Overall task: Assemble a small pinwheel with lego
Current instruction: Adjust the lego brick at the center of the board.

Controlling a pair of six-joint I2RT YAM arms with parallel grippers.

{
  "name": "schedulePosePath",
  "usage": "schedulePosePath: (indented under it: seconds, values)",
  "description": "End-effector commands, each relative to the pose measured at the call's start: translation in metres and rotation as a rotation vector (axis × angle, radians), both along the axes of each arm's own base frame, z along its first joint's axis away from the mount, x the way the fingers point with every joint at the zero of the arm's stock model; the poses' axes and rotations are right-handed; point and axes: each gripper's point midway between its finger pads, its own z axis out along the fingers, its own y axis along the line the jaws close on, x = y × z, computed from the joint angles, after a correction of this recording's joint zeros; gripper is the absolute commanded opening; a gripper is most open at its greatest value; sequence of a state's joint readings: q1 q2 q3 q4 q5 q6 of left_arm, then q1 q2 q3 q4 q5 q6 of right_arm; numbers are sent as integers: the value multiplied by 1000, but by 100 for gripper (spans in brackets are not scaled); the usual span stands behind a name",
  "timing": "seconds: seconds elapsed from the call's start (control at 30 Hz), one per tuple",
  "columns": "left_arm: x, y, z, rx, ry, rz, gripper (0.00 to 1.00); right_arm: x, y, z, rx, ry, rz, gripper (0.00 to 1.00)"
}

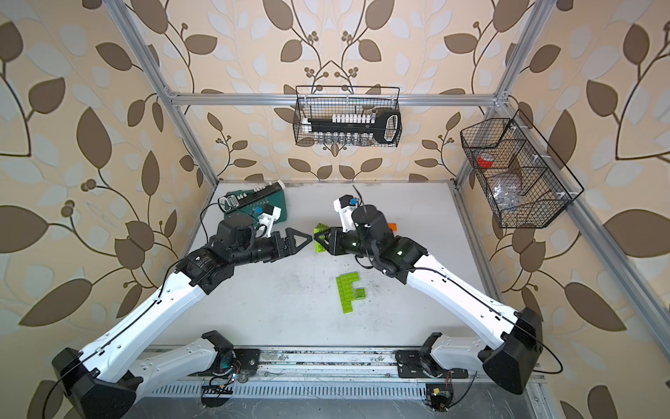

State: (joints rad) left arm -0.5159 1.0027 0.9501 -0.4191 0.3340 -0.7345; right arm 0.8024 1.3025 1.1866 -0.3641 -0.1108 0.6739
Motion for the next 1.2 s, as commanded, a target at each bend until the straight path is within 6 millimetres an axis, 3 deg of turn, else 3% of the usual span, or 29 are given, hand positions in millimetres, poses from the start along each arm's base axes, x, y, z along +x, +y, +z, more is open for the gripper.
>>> schedulePosePath:
  seconds: [0.0, 0.13, 0.27, 0.47, 0.73, 0.9, 1.17]
  values:
    - [-5, 48, -75, 199, 164, 199, 99, 3, -19, -65, -373, 6, -110, 20]
    - [-16, 68, -113, 265, 238, 275, 99, -13, 5, -117, -564, 70, -69, 24]
    - [-27, 80, -140, 307, 292, 313, 98, -25, 16, -165, -730, 143, -53, 25]
    - [-41, 89, -175, 371, 381, 316, 99, -31, 24, -211, -811, 235, -32, 25]
    - [-44, 88, -191, 385, 411, 307, 99, -35, 32, -243, -842, 298, -24, 26]
    - [-45, 87, -195, 384, 418, 301, 99, -35, 31, -250, -856, 309, -31, 27]
    - [-47, 88, -199, 392, 428, 297, 99, -38, 34, -249, -827, 330, -25, 44]
